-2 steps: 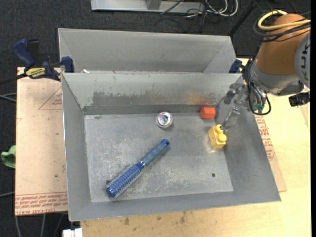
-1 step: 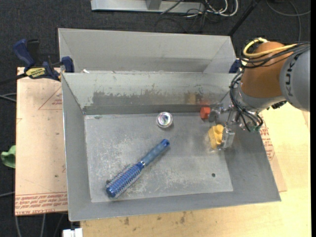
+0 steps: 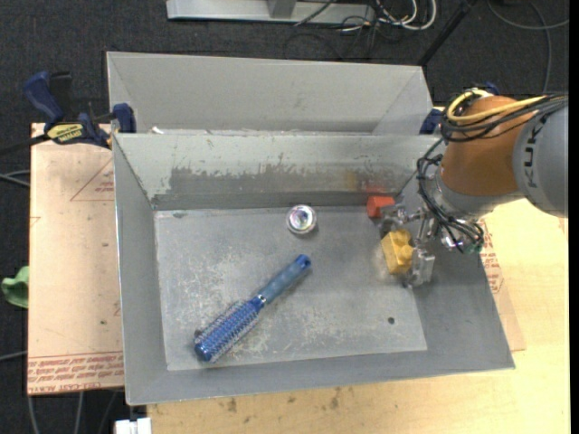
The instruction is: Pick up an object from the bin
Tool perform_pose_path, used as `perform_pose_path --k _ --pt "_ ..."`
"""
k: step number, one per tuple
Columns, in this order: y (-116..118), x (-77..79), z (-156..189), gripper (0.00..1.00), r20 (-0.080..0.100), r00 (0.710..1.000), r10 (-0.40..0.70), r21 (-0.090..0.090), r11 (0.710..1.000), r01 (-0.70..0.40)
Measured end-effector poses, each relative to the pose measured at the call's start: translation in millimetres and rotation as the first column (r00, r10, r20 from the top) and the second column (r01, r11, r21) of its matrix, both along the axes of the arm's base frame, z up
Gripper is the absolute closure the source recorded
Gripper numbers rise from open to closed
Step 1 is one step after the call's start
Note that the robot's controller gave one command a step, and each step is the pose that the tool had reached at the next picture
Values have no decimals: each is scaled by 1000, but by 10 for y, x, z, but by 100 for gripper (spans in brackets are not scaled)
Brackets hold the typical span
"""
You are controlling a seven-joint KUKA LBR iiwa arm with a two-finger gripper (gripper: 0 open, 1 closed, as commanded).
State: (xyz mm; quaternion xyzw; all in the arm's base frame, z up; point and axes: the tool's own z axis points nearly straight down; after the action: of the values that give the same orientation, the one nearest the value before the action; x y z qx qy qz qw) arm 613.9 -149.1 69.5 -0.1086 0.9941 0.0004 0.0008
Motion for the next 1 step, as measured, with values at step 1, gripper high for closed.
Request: perform_pose_path --k 1 --pt "1 9 13 100 3 1000 0 0 1000 0"
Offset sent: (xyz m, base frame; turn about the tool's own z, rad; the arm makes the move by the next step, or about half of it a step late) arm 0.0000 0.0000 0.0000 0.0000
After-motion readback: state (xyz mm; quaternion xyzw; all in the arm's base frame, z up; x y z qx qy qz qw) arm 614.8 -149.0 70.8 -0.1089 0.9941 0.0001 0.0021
